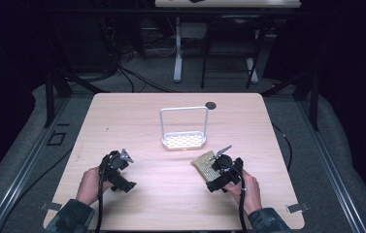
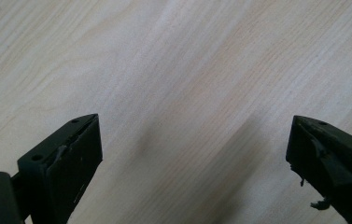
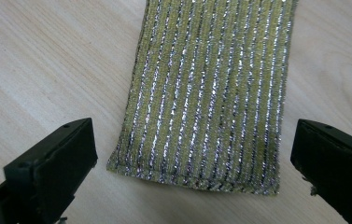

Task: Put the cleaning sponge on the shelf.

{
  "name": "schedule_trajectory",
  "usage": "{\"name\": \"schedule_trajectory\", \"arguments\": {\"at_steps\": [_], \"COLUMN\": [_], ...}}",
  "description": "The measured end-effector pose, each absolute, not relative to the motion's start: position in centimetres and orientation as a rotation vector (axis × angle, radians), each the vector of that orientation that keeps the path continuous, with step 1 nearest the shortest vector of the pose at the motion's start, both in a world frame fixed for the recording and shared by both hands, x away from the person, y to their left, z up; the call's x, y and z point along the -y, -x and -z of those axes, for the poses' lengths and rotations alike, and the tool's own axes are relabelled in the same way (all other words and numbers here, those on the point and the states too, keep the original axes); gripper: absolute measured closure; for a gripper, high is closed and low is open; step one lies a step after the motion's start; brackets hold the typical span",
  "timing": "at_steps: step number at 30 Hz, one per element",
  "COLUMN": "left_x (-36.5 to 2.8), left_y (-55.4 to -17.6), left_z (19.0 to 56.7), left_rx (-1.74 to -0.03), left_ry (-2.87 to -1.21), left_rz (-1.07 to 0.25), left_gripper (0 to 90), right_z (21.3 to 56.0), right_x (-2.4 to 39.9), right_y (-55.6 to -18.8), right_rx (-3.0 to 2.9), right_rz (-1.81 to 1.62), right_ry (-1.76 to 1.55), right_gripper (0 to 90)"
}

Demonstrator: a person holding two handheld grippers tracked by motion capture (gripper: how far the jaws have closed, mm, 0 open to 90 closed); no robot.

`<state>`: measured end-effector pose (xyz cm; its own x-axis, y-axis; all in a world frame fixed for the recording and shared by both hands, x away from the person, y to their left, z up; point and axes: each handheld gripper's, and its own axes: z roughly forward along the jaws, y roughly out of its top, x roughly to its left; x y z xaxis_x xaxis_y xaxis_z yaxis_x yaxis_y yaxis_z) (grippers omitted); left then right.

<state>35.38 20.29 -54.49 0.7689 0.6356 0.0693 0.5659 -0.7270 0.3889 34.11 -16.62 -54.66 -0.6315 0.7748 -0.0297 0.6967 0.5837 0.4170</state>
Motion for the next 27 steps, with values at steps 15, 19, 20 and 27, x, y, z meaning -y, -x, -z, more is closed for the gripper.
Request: {"name": "schedule_trajectory", "arguments": {"at_steps": [15,19,20,27], "left_x": [-20.3,-20.3,-20.29,-20.29], "left_y": [-35.34,-35.33,-35.33,-35.31], "left_z": [54.47,54.47,54.47,54.46], "left_rx": [-0.921,-0.923,-0.923,-0.922], "left_ry": [-2.617,-2.618,-2.618,-2.619], "left_rz": [-0.282,-0.281,-0.281,-0.283], "left_gripper": [3.7,3.8,3.8,3.8], "right_z": [55.32,55.32,55.32,55.3], "right_x": [16.19,16.13,16.13,16.21], "right_y": [-34.49,-34.49,-34.49,-34.48], "right_rx": [-2.631,-2.632,-2.632,-2.632], "right_rz": [-0.467,-0.446,-0.446,-0.453], "right_ry": [-1.249,-1.241,-1.241,-1.245], "right_gripper": [8.6,11.1,11.1,15.5]}}
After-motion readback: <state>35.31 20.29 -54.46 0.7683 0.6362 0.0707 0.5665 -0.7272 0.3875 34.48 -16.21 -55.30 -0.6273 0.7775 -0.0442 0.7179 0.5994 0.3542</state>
